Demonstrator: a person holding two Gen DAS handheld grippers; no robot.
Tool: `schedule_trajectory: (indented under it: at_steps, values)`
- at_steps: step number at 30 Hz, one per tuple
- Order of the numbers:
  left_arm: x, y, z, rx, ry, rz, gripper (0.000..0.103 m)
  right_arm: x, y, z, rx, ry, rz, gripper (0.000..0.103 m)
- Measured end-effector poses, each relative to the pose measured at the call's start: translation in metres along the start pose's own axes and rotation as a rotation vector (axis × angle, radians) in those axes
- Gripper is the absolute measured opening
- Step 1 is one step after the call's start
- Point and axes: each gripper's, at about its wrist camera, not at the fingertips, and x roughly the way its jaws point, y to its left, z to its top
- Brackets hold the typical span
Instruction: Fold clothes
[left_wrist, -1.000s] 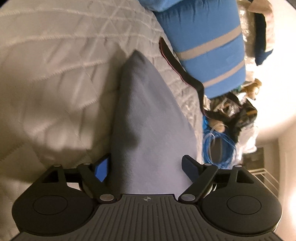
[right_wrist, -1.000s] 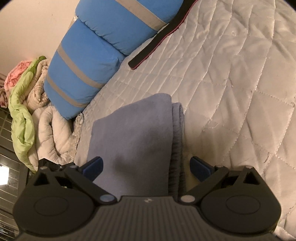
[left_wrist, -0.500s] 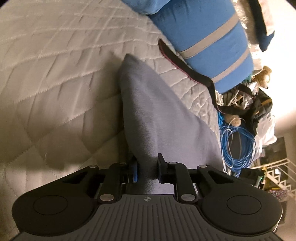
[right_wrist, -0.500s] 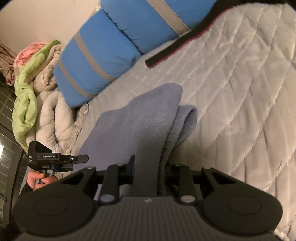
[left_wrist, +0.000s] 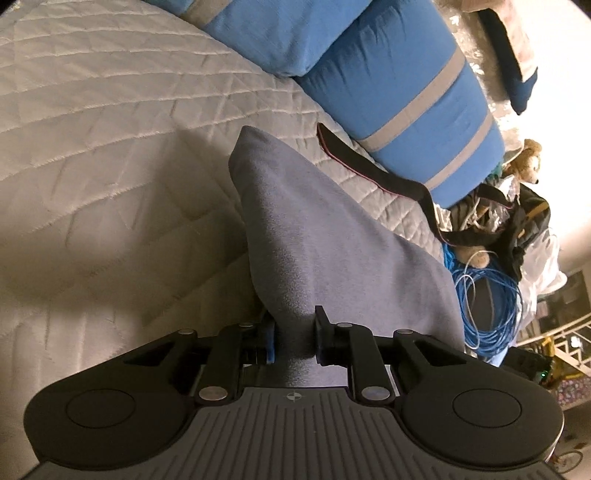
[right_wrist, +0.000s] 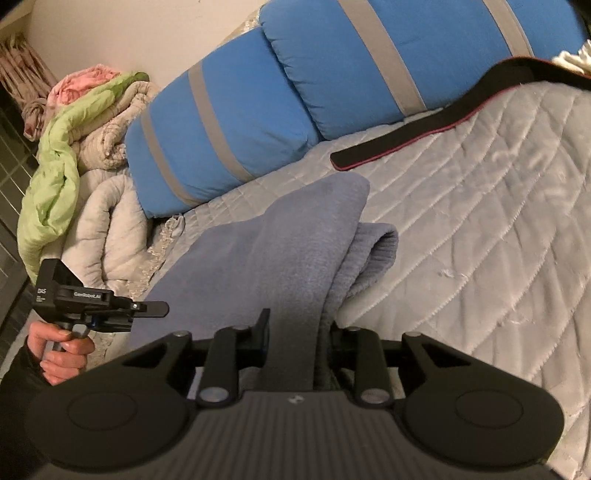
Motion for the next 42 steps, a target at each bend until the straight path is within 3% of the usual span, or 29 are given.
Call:
schedule_trajectory:
  at_steps: [22, 42]
  values:
    - [0.0, 0.001, 0.014, -0.002, -0.033, 0.026, 0.018, 0.008, 0.014, 0.008, -0.055, -0.017, -0.065, 0.028]
    - [0.023, -0.002, 0.098, 0.027, -0.154, 0.023, 0.018, 0.068, -0.009, 0.101, -0.008, -0.084, -0.056, 0.027]
